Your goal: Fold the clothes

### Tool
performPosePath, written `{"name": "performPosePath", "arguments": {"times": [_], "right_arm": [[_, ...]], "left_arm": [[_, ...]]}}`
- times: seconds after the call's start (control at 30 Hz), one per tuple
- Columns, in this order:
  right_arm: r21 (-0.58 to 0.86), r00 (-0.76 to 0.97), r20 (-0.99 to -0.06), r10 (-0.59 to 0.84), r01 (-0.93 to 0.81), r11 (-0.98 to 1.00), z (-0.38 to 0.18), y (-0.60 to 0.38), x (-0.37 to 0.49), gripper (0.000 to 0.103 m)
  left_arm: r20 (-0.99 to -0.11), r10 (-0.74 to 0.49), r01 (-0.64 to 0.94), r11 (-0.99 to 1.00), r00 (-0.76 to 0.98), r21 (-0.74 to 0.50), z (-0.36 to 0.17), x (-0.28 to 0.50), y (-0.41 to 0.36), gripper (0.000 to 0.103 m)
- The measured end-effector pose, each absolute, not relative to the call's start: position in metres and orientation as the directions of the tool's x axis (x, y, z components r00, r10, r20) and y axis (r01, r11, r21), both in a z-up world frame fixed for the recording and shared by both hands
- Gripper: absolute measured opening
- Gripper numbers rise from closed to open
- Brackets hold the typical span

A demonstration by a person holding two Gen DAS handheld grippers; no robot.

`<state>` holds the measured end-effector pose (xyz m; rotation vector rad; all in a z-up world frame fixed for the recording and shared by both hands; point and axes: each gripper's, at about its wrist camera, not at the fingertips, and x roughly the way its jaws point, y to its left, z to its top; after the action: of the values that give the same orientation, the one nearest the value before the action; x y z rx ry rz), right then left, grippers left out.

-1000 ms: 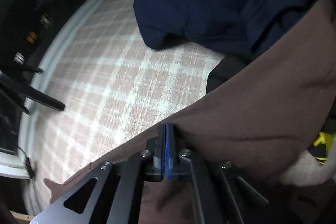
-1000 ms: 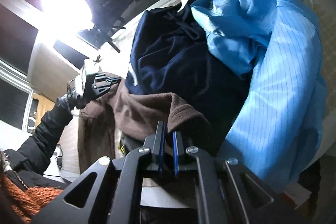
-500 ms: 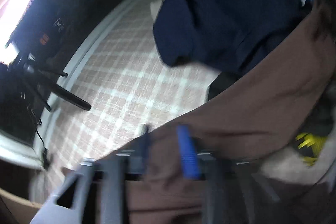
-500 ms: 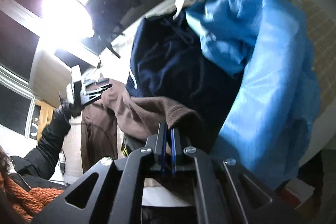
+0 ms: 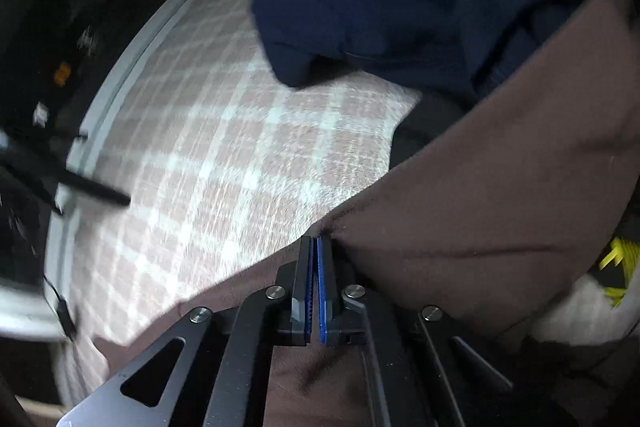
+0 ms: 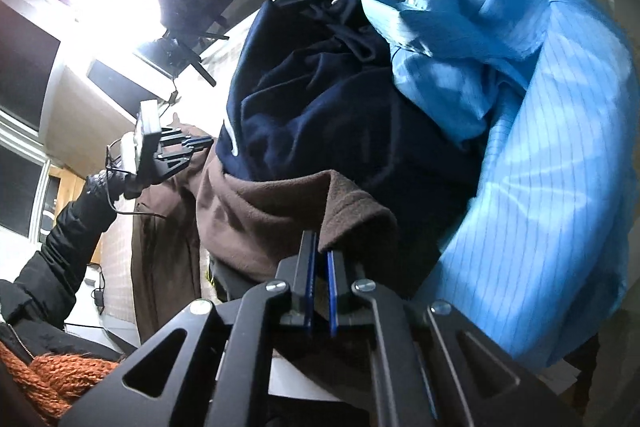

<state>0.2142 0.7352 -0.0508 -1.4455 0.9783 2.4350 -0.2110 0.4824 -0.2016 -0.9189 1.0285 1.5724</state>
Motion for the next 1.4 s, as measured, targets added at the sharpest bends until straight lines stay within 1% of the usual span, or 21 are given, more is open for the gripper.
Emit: {"name": "performPosePath", "arguments": {"times": [0.13, 0.23, 0.27, 0.3, 0.33, 0.4, 0.43, 0.5, 0.57, 0.67, 0.77, 0.87, 0.9, 0.93, 1.03, 1.07, 1.17, 1.23, 1.3, 1.37, 1.4], "right_arm": [[0.494, -0.567, -0.799, -0.202, -0.425, -0.759, -0.045, 0.741, 0.217, 0.005], [0.495, -0.582, -0.789, -0.2, -0.407, -0.768, -0.038, 0.746, 0.217, 0.006], [0.5, -0.575, -0.79, -0.212, -0.406, -0.765, -0.039, 0.747, 0.216, 0.008], [0.505, -0.569, -0.792, -0.223, -0.405, -0.762, -0.04, 0.749, 0.214, 0.016], [0.493, -0.558, -0.801, -0.217, -0.41, -0.768, -0.043, 0.749, 0.211, 0.019], [0.468, -0.536, -0.819, -0.204, -0.419, -0.778, -0.048, 0.75, 0.204, 0.019], [0.455, -0.525, -0.828, -0.198, -0.423, -0.783, -0.051, 0.751, 0.201, 0.017], [0.444, -0.519, -0.835, -0.185, -0.434, -0.784, -0.054, 0.752, 0.198, 0.002], [0.511, -0.576, -0.792, -0.204, -0.442, -0.737, -0.046, 0.751, 0.21, 0.002], [0.631, -0.698, -0.681, -0.221, -0.406, -0.661, -0.017, 0.735, 0.249, 0.002], [0.775, -0.833, -0.495, -0.247, -0.296, -0.558, 0.004, 0.707, 0.289, 0.002], [0.737, -0.755, -0.599, -0.266, -0.39, -0.553, -0.019, 0.683, 0.282, 0.002], [0.765, -0.752, -0.583, -0.308, -0.379, -0.521, -0.026, 0.68, 0.277, 0.002], [0.791, -0.772, -0.55, -0.319, -0.359, -0.496, -0.025, 0.68, 0.276, 0.002], [0.847, -0.853, -0.44, -0.281, -0.289, -0.447, -0.008, 0.692, 0.28, 0.002], [0.855, -0.862, -0.434, -0.262, -0.302, -0.423, -0.01, 0.702, 0.279, 0.002], [0.824, -0.836, -0.518, -0.183, -0.429, -0.37, -0.036, 0.746, 0.263, 0.002], [0.808, -0.796, -0.573, -0.195, -0.51, -0.293, -0.07, 0.781, 0.247, 0.003], [0.796, -0.766, -0.603, -0.225, -0.555, -0.241, -0.094, 0.8, 0.238, 0.003], [0.81, -0.777, -0.583, -0.236, -0.534, -0.244, -0.095, 0.805, 0.234, 0.003], [0.81, -0.781, -0.58, -0.232, -0.523, -0.266, -0.09, 0.805, 0.233, 0.003]], "left_arm": [[-0.878, 0.422, -0.963, -0.231, -0.228, 0.139, -0.166, -0.216, 0.459, 0.001], [-0.856, 0.457, -0.957, -0.258, -0.242, 0.132, -0.15, -0.219, 0.445, 0.001], [-0.855, 0.457, -0.956, -0.26, -0.247, 0.137, -0.149, -0.218, 0.444, 0.001], [-0.854, 0.456, -0.956, -0.258, -0.25, 0.142, -0.149, -0.218, 0.444, 0.001], [-0.853, 0.457, -0.955, -0.257, -0.254, 0.147, -0.149, -0.216, 0.443, 0.001], [-0.848, 0.46, -0.953, -0.257, -0.264, 0.157, -0.148, -0.213, 0.443, 0.001], [-0.844, 0.464, -0.952, -0.26, -0.268, 0.159, -0.148, -0.212, 0.442, 0.001], [-0.836, 0.473, -0.951, -0.262, -0.277, 0.166, -0.153, -0.217, 0.443, 0.001], [-0.823, 0.49, -0.946, -0.281, -0.287, 0.162, -0.147, -0.216, 0.431, 0.001], [-0.814, 0.5, -0.939, -0.31, -0.294, 0.149, -0.142, -0.217, 0.421, 0.001], [-0.81, 0.504, -0.934, -0.325, -0.301, 0.145, -0.144, -0.221, 0.422, 0.001], [-0.805, 0.507, -0.93, -0.34, -0.308, 0.141, -0.145, -0.225, 0.422, 0.001], [-0.803, 0.509, -0.928, -0.345, -0.31, 0.139, -0.146, -0.226, 0.423, 0.001], [-0.802, 0.51, -0.926, -0.35, -0.312, 0.138, -0.146, -0.228, 0.423, 0.001], [-0.797, 0.513, -0.921, -0.365, -0.319, 0.134, -0.148, -0.231, 0.423, 0.001], [-0.795, 0.514, -0.919, -0.37, -0.321, 0.132, -0.148, -0.233, 0.424, 0.001], [-0.8, 0.499, -0.912, -0.386, -0.333, 0.138, -0.155, -0.238, 0.43, 0.003], [-0.821, 0.451, -0.902, -0.399, -0.35, 0.165, -0.171, -0.245, 0.447, 0.006], [-0.839, 0.402, -0.892, -0.409, -0.366, 0.193, -0.188, -0.252, 0.465, 0.007], [-0.837, 0.408, -0.889, -0.418, -0.365, 0.185, -0.186, -0.25, 0.462, 0.024], [-0.828, 0.424, -0.888, -0.426, -0.368, 0.176, -0.18, -0.249, 0.458, 0.025]]}}
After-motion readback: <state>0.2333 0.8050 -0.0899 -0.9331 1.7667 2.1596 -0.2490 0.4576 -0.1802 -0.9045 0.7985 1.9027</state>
